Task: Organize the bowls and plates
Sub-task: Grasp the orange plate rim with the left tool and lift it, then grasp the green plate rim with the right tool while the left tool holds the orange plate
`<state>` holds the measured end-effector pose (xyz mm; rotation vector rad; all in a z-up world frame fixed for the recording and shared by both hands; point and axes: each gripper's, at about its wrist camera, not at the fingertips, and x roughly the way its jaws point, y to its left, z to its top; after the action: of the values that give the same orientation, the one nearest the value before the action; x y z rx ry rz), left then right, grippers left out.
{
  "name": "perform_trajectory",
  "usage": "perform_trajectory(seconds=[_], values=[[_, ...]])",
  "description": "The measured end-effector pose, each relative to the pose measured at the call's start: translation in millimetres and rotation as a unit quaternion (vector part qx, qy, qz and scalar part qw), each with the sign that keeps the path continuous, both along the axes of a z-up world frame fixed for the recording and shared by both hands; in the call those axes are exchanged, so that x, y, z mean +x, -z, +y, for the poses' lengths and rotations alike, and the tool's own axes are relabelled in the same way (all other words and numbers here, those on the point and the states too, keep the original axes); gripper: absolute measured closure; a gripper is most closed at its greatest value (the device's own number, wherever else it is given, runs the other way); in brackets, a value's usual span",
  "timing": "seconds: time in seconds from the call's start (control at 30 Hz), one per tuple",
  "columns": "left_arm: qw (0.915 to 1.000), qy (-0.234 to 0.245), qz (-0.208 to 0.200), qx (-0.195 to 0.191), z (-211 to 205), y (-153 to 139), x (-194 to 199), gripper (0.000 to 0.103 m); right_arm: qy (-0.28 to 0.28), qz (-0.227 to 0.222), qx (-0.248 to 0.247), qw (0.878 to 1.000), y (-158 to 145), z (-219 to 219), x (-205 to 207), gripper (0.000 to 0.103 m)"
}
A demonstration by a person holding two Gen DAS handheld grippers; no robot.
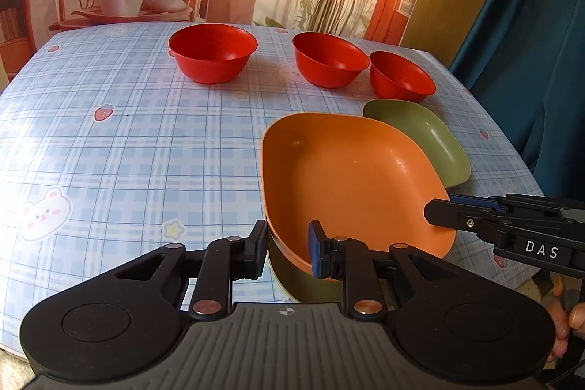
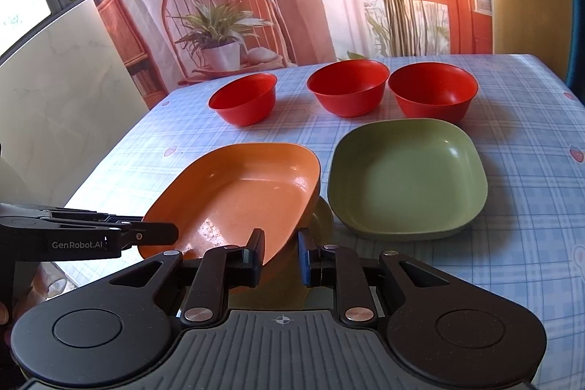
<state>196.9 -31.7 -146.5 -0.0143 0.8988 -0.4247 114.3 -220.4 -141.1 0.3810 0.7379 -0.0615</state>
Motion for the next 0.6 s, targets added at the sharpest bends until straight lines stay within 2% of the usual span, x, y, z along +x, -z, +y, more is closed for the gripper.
perform_trajectory(seconds=[0.43, 0.53, 0.6], values=[[0.9999, 0.008, 0.006, 0.002, -4, 3, -7, 0.072, 0.003, 0.009, 0.007, 1.0, 4, 0, -10, 0.083], [1.0, 0.005, 0.005, 0.001, -3, 3, -9, 0.062, 0.007, 0.012, 0.003, 1.0, 4, 1, -11, 0.075], [1.0, -0.002, -0.002, 0.003, -2, 1, -10, 0.055, 0.012, 0.009, -0.003, 1.0, 3, 0, -12, 0.067]])
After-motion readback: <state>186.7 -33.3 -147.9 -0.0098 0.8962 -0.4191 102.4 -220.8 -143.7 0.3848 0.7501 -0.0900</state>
